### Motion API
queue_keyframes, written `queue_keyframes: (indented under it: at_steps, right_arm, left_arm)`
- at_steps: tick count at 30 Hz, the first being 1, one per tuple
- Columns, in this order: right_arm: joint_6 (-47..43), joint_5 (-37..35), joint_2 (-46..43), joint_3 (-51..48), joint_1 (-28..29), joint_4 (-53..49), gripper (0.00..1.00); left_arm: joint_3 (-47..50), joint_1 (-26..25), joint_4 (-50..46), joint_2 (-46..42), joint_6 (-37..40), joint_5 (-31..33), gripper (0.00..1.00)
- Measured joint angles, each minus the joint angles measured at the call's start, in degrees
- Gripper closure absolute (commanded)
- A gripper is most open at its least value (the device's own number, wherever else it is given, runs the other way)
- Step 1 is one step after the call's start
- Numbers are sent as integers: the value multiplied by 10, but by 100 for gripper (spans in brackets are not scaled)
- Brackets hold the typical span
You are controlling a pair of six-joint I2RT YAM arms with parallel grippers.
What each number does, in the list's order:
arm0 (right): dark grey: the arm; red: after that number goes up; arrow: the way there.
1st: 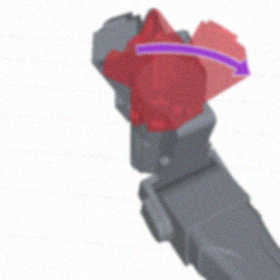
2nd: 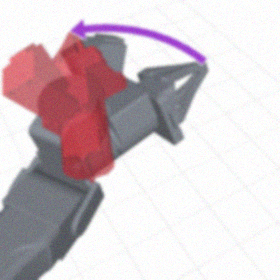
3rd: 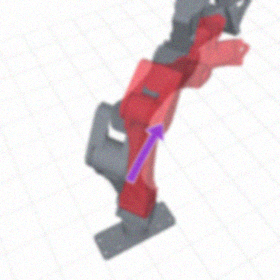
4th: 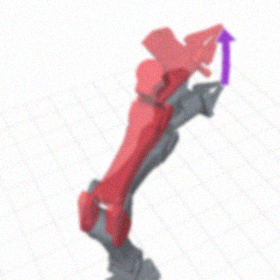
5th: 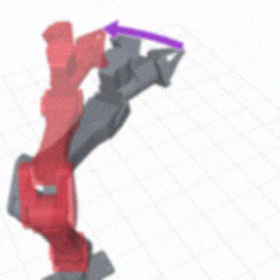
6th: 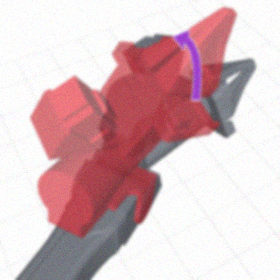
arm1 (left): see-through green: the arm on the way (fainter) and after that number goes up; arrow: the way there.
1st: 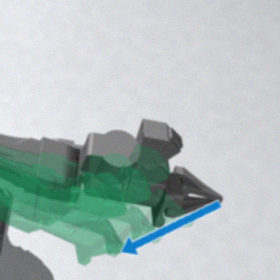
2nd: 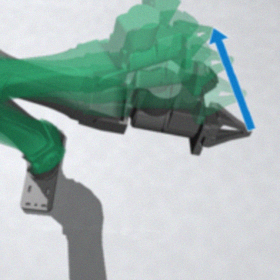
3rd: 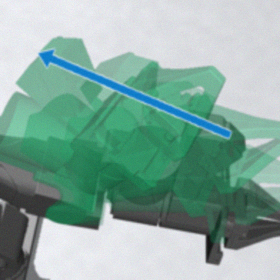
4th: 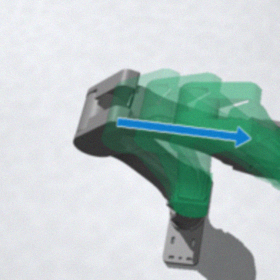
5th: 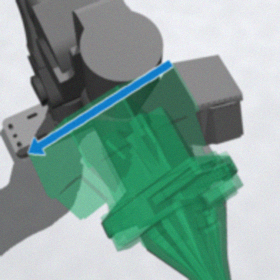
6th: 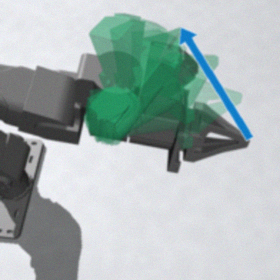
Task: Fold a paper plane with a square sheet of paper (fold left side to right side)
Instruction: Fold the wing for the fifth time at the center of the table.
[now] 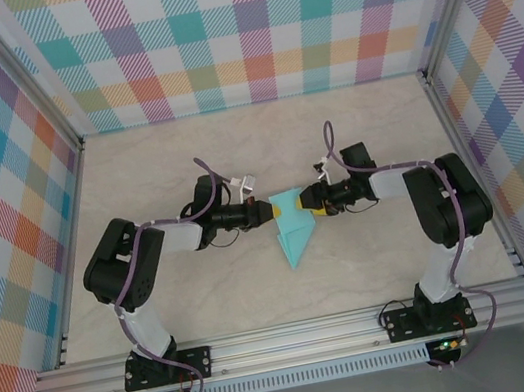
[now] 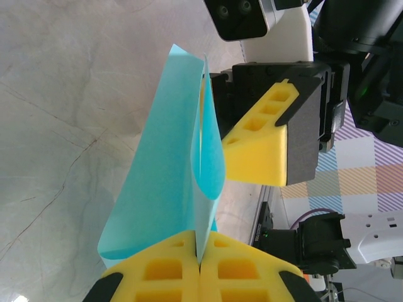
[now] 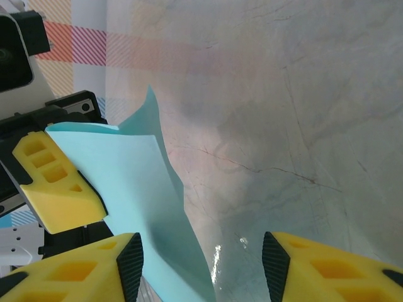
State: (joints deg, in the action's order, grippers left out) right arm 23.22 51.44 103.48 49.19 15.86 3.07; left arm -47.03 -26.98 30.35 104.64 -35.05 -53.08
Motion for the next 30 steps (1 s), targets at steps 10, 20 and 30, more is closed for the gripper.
queue_keyframes:
  at_steps: [10,20,30]
  right_arm:
    - [3,-22,2,-3,15,8,81]
    - [3,-63,-14,-9,20,-22,91]
    - [19,-90,-19,-6,35,-57,90]
  left_arm:
    - [0,3,-13,8,16,21,58]
    - [7,-6,-222,-172,110,186,34]
    - [-10,-233,-407,-283,180,426,35]
